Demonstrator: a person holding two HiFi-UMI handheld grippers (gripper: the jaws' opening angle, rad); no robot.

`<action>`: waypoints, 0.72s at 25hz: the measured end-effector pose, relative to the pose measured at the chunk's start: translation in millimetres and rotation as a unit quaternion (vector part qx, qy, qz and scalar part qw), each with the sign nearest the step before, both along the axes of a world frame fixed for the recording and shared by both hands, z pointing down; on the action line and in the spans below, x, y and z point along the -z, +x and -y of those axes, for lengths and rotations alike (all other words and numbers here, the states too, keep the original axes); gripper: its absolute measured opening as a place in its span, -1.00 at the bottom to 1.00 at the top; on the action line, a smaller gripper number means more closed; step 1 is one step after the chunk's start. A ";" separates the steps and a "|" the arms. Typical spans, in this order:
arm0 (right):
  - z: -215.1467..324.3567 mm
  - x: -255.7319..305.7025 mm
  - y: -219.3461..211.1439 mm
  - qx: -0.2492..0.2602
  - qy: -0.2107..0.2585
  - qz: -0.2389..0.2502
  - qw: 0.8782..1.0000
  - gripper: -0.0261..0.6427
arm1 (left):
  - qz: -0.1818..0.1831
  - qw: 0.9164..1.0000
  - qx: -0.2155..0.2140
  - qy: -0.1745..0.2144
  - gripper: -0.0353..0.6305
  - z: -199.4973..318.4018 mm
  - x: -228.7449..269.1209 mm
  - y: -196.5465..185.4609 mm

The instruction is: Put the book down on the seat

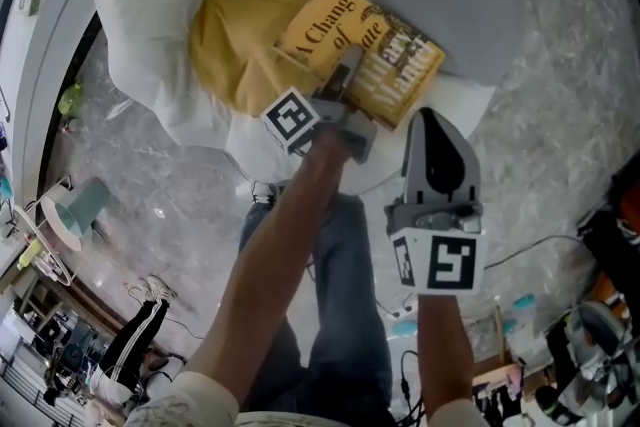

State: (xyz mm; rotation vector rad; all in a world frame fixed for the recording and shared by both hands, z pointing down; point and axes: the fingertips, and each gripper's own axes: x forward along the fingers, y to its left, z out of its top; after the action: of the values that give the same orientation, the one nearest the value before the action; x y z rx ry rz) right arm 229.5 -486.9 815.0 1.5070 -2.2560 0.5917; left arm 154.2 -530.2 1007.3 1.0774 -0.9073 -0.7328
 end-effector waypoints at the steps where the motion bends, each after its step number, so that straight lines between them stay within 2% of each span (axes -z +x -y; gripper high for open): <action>1: -1.4 -4.4 -0.2 0.000 -0.001 0.001 1.000 -0.91 | -0.007 1.000 0.001 0.003 -0.43 -0.7 -3.2 0.4; 4: -9.5 -15.8 -1.8 -0.001 -0.006 0.002 1.000 -0.91 | -0.021 1.000 0.000 0.003 -0.42 -9.9 -14.3 -1.4; 7: -7.1 -15.8 0.3 -0.001 -0.009 0.001 1.000 -0.91 | -0.024 0.999 0.003 -0.021 -0.40 -13.2 -23.7 -0.8; 12: -6.3 -16.2 -1.2 0.001 -0.015 0.002 1.000 -0.91 | -0.009 0.999 0.000 -0.054 -0.32 -21.6 -36.8 -1.2; 18: -3.4 -15.3 -5.8 0.001 -0.020 0.006 1.000 -0.91 | 0.030 0.996 -0.033 -0.078 -0.18 -28.2 -45.5 -4.0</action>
State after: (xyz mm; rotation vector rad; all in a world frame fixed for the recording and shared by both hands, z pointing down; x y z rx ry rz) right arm 223.6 -483.5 830.3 1.4863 -2.2400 0.6437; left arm 150.2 -502.0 1052.8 0.9906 -0.9604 -0.5679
